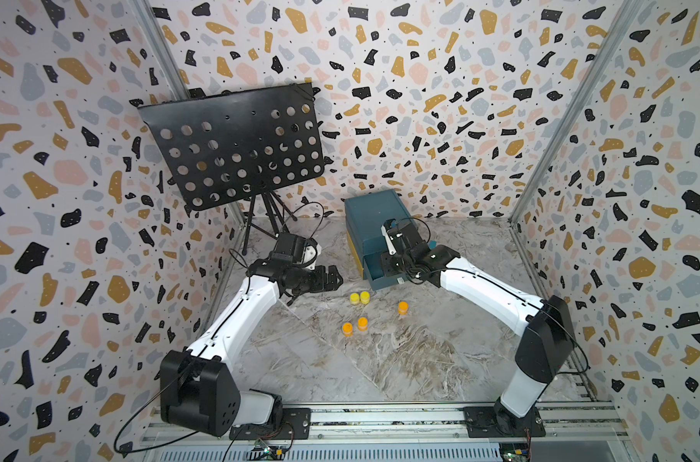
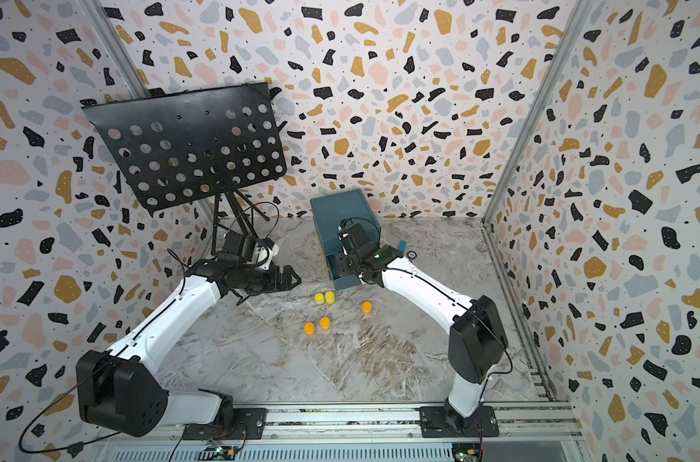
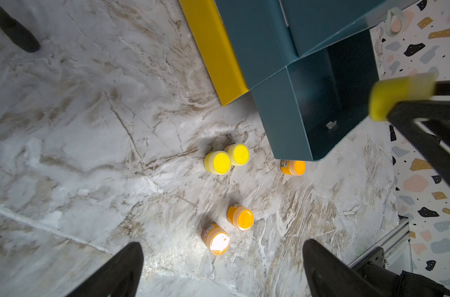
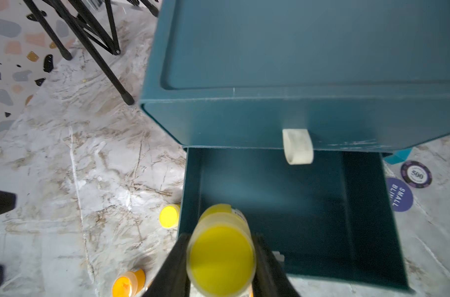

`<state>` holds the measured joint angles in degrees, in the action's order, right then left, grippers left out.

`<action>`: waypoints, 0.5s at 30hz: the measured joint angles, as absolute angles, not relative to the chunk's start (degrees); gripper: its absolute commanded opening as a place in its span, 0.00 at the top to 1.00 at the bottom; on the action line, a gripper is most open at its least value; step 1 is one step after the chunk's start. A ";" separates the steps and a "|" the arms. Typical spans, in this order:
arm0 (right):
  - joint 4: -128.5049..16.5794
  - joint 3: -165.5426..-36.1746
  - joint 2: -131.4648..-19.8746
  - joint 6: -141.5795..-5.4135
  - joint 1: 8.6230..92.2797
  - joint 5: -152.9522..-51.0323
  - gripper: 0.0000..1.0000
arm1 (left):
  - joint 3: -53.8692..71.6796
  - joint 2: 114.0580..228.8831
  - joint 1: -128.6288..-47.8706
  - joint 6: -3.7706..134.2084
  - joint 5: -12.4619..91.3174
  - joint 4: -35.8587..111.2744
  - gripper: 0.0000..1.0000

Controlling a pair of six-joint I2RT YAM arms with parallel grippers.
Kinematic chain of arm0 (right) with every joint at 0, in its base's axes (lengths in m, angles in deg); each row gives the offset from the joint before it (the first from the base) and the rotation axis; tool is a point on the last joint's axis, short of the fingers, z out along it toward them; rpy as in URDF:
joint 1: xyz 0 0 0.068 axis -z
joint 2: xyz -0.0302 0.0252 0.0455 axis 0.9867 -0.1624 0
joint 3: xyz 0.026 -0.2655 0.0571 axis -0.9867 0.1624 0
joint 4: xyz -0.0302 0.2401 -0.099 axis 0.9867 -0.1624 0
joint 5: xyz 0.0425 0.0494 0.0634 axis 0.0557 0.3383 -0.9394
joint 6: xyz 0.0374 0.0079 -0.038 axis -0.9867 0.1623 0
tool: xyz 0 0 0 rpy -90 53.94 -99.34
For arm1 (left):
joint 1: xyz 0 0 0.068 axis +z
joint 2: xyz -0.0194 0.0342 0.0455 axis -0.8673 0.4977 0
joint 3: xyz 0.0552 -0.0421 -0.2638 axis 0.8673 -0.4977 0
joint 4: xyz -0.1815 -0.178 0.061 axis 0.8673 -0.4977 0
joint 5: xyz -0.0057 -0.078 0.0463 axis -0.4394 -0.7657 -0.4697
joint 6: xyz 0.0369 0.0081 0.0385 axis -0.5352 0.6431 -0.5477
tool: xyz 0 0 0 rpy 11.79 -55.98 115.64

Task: Put the paint cans in the drawer according to color
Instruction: Place the paint can in the drawer.

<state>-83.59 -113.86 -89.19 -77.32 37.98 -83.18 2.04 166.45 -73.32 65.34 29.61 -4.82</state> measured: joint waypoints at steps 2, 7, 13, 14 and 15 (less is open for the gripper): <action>-83.87 -114.80 -91.64 -77.26 38.13 -83.86 0.73 | 2.04 166.45 -73.32 65.39 29.55 -4.65 0.00; -84.14 -116.07 -95.55 -77.28 38.13 -85.44 0.63 | 2.02 166.45 -73.32 65.63 28.87 -4.56 0.00; -84.38 -116.31 -96.45 -77.24 38.13 -86.44 0.47 | 2.02 166.45 -73.32 65.78 28.17 -4.52 0.00; -84.27 -116.35 -96.43 -77.21 38.13 -86.57 0.46 | 2.02 166.45 -73.32 65.78 28.15 -4.52 0.00; -84.29 -116.35 -96.43 -77.21 38.13 -86.66 0.46 | 2.02 166.45 -73.32 65.80 28.13 -4.49 0.00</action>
